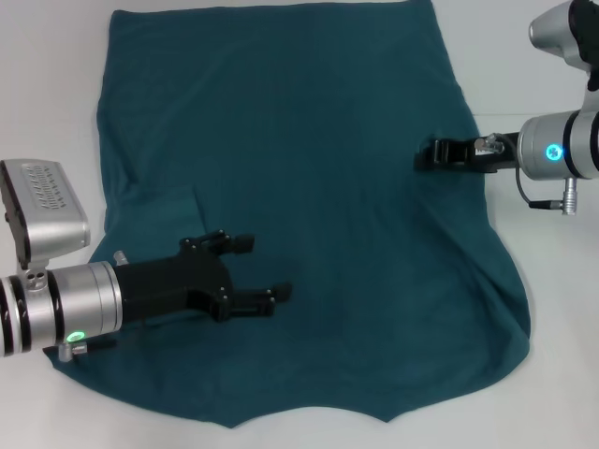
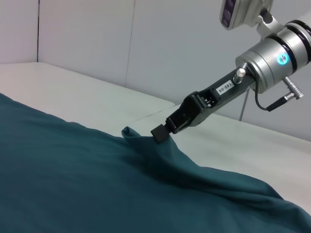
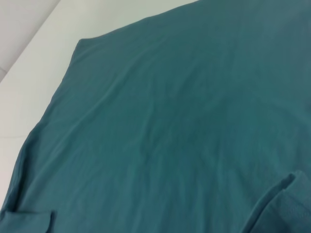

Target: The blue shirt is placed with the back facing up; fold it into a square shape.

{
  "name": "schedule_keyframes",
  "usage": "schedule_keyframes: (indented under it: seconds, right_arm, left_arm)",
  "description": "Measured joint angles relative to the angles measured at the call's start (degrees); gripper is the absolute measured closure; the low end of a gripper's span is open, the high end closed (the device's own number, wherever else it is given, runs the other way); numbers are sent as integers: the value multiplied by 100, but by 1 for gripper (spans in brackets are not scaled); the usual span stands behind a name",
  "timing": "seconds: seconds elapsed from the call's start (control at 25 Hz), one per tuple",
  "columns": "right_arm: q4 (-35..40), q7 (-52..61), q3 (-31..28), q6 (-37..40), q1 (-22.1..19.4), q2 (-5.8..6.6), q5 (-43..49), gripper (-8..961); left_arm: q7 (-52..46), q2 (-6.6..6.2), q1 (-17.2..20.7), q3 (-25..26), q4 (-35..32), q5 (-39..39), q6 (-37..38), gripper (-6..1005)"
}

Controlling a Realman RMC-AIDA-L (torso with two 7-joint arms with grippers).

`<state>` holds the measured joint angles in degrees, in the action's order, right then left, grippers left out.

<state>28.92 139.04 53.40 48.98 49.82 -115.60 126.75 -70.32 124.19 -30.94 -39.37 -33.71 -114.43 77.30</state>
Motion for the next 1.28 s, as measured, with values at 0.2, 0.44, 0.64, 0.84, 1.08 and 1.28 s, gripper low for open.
schedule_keyframes:
  seconds: [0.2, 0.44, 0.64, 0.84, 1.08, 1.28]
  right_arm:
    - [0, 212, -19, -99, 20, -6, -14, 898]
    - [-1, 376, -61, -117, 29, 15, -22, 896]
    - [0, 573, -73, -118, 37, 56, -22, 894]
    - [0, 729, -80, -141, 43, 107, -21, 891]
    - [-12, 809, -71, -190, 63, 111, -20, 889]
    - [-74, 779, -75, -263, 117, 65, -19, 887]
  left_arm:
    - [14, 0, 0, 0, 47, 0, -19, 50]
    - [18, 0, -5, 0, 57, 0, -85, 50]
    - [7, -6, -16, -1, 60, 0, -85, 50]
    - [4, -9, -25, 0, 66, 0, -84, 49]
    - [1, -9, -25, -1, 66, 0, -84, 49]
    - [1, -4, -12, -1, 67, 0, -84, 49]
